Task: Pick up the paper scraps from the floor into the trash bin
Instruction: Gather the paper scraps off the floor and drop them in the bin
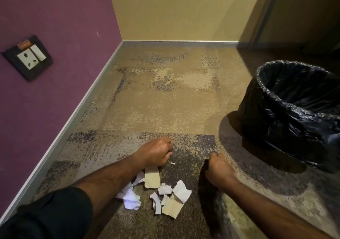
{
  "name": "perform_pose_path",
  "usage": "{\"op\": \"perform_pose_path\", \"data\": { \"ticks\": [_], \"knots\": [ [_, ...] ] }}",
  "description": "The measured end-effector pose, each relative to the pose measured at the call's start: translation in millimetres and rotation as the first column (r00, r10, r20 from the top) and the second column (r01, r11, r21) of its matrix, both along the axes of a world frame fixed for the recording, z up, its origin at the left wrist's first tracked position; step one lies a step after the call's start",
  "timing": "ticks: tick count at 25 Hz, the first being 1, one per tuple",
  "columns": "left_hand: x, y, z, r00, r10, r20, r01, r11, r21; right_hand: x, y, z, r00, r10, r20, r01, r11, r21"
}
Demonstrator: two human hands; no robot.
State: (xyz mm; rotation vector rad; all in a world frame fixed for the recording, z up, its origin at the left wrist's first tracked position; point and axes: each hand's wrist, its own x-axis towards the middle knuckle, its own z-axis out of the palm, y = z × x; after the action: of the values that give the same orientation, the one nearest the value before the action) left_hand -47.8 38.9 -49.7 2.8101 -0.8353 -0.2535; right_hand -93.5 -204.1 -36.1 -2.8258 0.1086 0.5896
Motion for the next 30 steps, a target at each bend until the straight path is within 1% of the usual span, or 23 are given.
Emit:
{"op": "perform_pose_path", "data": {
  "ticks": [3, 5, 8, 9, 10, 12, 13, 14, 15, 17, 19, 21, 23, 25, 27, 30],
  "knots": [
    [-23, -4, -9, 0.999, -0.045, 0.005, 0.045, 0.998, -0.038, -14, 23, -2, 1.000, -0.005, 0.027, 0.003, 0.997, 0.076],
    [-37, -6, -6, 0.996, -0.089, -0.026, 0.089, 0.996, 0.003, -24, 39, -5, 0.999, 0.015, 0.048, -0.021, 0.993, 0.120],
    [-51, -3, 7, 0.981, -0.180, -0.066, 0.186, 0.978, 0.098, -38, 61, -7, 0.989, 0.109, 0.099, -0.123, 0.980, 0.158],
    [-55, 0, 12, 0.979, -0.191, -0.071, 0.198, 0.975, 0.104, -42, 66, -5, 0.984, 0.144, 0.109, -0.162, 0.969, 0.184],
    [-59, 5, 20, 0.982, -0.174, -0.075, 0.180, 0.980, 0.083, -45, 69, -1, 0.978, 0.179, 0.104, -0.199, 0.953, 0.228],
    [-62, 23, 33, 0.992, -0.053, -0.112, 0.055, 0.998, 0.008, -48, 69, 5, 0.967, 0.249, 0.049, -0.251, 0.909, 0.334],
    [-62, 35, 38, 0.988, 0.008, -0.152, -0.009, 1.000, -0.004, -48, 68, 8, 0.955, 0.298, 0.008, -0.281, 0.891, 0.358],
    [-61, 49, 44, 0.978, 0.050, -0.202, -0.043, 0.998, 0.037, -48, 67, 12, 0.935, 0.352, -0.034, -0.320, 0.883, 0.342],
    [-59, 63, 50, 0.967, 0.073, -0.243, -0.045, 0.992, 0.118, -47, 65, 13, 0.911, 0.405, -0.070, -0.370, 0.882, 0.292],
    [-62, 86, 56, 0.946, 0.098, -0.309, 0.005, 0.949, 0.315, -48, 62, 15, 0.856, 0.505, -0.113, -0.491, 0.861, 0.133],
    [-70, 97, 57, 0.925, 0.142, -0.351, 0.033, 0.894, 0.447, -52, 62, 15, 0.822, 0.547, -0.157, -0.550, 0.835, 0.026],
    [-80, 94, 55, 0.903, 0.201, -0.380, 0.024, 0.860, 0.510, -59, 65, 12, 0.818, 0.541, -0.196, -0.553, 0.833, -0.007],
    [-85, 86, 52, 0.896, 0.239, -0.374, 0.000, 0.842, 0.539, -66, 70, 7, 0.835, 0.522, -0.177, -0.534, 0.845, -0.027],
    [-88, 77, 48, 0.898, 0.269, -0.349, -0.047, 0.846, 0.531, -69, 76, 5, 0.858, 0.499, -0.121, -0.504, 0.863, -0.013],
    [-89, 69, 44, 0.893, 0.290, -0.343, -0.099, 0.873, 0.478, -67, 82, 4, 0.876, 0.478, -0.072, -0.476, 0.879, 0.040],
    [-89, 59, 42, 0.893, 0.262, -0.365, -0.117, 0.920, 0.374, -62, 91, 5, 0.895, 0.443, -0.054, -0.434, 0.892, 0.124]
  ]
}}
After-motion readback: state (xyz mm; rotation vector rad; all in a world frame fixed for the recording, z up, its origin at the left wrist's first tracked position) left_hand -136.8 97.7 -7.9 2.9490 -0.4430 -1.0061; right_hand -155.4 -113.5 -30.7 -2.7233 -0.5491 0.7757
